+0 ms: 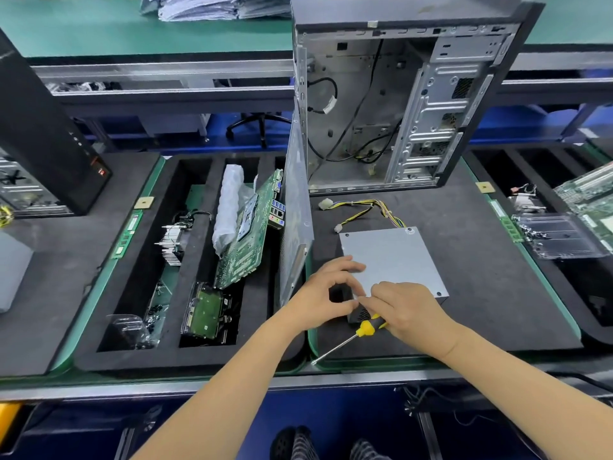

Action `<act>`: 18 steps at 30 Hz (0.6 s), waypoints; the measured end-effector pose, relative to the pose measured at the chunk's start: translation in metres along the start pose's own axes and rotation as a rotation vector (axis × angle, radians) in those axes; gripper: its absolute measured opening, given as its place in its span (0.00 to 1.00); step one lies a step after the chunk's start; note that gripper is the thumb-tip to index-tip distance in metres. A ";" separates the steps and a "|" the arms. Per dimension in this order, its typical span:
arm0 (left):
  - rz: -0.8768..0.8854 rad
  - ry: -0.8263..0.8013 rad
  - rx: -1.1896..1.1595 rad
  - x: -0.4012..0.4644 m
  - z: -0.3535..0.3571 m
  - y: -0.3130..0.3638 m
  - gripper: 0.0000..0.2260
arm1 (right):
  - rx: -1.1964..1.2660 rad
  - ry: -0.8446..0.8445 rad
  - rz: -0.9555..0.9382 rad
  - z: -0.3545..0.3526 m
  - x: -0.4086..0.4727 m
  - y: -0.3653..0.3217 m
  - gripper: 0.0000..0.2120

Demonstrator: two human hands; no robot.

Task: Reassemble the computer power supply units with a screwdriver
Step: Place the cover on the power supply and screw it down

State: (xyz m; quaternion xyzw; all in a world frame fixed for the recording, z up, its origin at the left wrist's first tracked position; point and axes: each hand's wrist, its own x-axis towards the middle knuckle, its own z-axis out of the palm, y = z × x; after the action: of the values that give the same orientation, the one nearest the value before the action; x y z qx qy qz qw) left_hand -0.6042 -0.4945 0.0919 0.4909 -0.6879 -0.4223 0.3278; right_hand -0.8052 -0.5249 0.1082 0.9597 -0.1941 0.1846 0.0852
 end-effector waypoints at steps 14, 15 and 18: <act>-0.002 -0.061 0.014 0.006 -0.004 -0.001 0.06 | 0.603 -0.101 0.495 -0.002 0.000 0.009 0.06; -0.001 -0.060 0.018 0.006 -0.004 -0.001 0.06 | 0.603 -0.111 0.498 -0.002 0.001 0.010 0.06; -0.004 -0.052 0.031 0.007 -0.003 0.000 0.07 | 0.600 -0.137 0.502 -0.004 0.003 0.010 0.06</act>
State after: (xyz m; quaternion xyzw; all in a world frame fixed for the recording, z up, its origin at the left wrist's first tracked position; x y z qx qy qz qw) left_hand -0.6040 -0.5024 0.0935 0.4861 -0.7016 -0.4249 0.3016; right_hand -0.8079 -0.5344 0.1143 0.8747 -0.3655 0.1835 -0.2599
